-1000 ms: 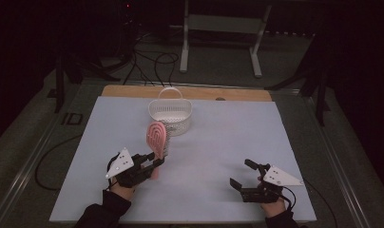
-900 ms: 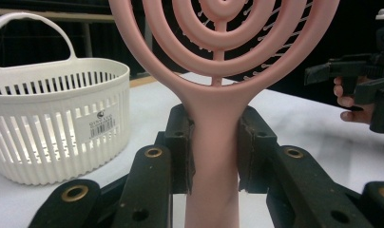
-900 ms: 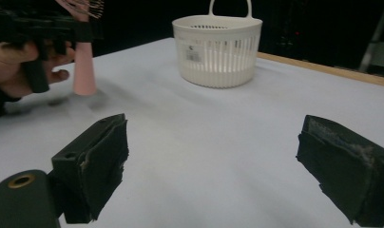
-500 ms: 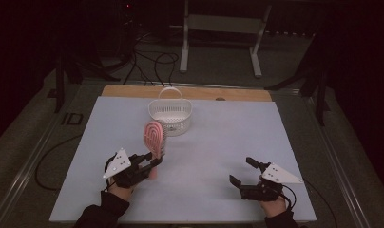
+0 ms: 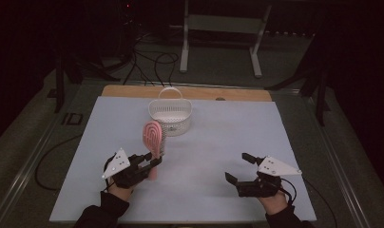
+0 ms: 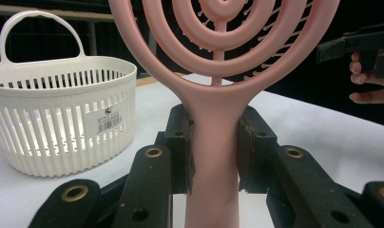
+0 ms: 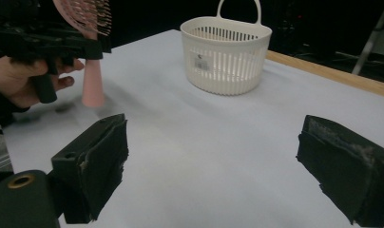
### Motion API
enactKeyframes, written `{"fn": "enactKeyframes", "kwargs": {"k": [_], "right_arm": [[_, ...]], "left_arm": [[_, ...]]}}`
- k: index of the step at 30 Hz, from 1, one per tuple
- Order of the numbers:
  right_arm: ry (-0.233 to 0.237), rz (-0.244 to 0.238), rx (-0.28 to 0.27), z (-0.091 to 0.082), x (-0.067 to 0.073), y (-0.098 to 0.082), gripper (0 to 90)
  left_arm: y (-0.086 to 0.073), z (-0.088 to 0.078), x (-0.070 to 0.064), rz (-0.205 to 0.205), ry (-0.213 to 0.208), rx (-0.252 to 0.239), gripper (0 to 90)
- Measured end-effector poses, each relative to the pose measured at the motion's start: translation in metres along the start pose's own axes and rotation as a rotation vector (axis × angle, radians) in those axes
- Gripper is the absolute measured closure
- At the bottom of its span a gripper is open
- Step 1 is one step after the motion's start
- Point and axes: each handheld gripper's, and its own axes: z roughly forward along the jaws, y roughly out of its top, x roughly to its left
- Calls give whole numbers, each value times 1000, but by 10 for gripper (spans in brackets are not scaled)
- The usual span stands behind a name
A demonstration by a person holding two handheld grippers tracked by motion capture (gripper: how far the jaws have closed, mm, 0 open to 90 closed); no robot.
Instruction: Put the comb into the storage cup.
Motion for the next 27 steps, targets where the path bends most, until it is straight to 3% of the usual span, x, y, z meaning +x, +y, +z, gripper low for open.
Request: {"fn": "enactKeyframes", "kwargs": {"k": [12,27], "right_arm": [[40,-10,3,4,5,30,93],[85,-45,-9,16,23,62,92]], "left_arm": [[0,0,0,-10,-2,-7,707],[0,0,0,-14,-5,-7,708]]}}
